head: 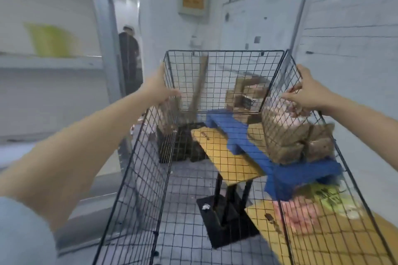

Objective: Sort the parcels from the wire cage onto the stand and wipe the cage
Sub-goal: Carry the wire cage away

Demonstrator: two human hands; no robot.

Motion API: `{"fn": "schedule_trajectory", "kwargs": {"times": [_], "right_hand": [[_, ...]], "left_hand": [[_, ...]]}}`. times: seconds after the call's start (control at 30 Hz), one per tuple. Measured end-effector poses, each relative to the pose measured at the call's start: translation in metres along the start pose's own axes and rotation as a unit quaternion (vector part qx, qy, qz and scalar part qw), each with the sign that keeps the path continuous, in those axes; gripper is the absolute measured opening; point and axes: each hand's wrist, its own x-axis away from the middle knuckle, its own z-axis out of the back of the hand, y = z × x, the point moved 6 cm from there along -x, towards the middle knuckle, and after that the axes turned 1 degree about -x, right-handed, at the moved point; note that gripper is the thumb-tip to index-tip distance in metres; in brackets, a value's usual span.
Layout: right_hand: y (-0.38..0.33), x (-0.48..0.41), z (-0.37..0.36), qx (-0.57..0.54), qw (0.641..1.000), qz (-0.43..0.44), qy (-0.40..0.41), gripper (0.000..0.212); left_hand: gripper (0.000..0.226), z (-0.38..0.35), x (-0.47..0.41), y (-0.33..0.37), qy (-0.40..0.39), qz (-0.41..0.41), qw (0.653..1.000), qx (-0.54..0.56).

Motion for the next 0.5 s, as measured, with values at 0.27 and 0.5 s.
{"fn": "schedule_trajectory", "kwargs": {"times": [0.27,0.5], "right_hand": [[-0.095,-0.063,-0.131,-0.017,0.984,0.140,-0.108,0.094],[-0.179,-0.060,-0.246,-0.066,0.950,0.206,-0.227,0.100]], "left_hand": [[0.112,0.089,0.046,-0.108,0.098,0.144,0.985,-0.020],[0.111,0.141,0.129,-0.175,0.196,0.245,0.949,-0.043]]}}
